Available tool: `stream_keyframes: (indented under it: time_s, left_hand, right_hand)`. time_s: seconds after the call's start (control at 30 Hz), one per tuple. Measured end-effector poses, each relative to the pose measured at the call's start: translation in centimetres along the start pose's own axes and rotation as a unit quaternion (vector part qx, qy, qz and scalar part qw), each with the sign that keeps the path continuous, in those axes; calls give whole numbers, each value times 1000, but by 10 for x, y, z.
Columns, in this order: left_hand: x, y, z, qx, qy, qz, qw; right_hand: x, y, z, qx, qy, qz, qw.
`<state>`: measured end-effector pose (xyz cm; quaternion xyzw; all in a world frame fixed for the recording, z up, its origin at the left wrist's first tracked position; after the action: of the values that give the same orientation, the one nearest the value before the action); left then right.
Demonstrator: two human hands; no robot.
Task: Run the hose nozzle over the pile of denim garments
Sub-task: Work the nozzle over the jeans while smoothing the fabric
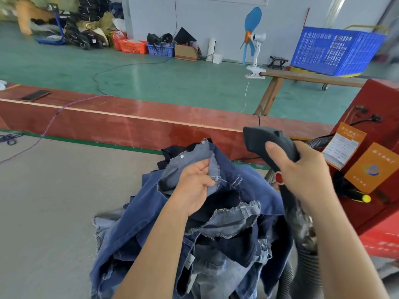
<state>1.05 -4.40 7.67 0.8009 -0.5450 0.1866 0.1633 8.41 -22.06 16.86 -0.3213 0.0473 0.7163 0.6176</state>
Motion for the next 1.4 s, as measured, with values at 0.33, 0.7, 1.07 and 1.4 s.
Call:
stream_keyframes:
  time_s: [0.33, 0.7, 1.07, 1.4]
  left_hand:
    - [9, -10, 4, -10, 97, -28, 995]
    - [25, 1, 17, -5, -23, 22, 999]
    - [16, -8, 14, -1, 58, -20, 998]
    - [29, -2, 18, 6, -8, 22, 1000]
  right_hand:
    - [17, 17, 5, 4, 68, 233, 970]
    - [12, 8, 4, 11, 75, 15, 997]
    - [3, 16, -4, 38, 44, 256, 965]
    - [13, 12, 8, 6, 120, 83, 989]
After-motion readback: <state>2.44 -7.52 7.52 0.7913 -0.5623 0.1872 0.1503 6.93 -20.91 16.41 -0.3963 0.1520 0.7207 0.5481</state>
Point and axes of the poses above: each hand's wrist, its own y-axis away from the middle knuckle, its own x-axis out of the palm, z = x × y, the point moved 4 cm from there along -y, towards the middle knuckle, and after that the axes turned 2 degrees about -y, right-handed, at the moved point
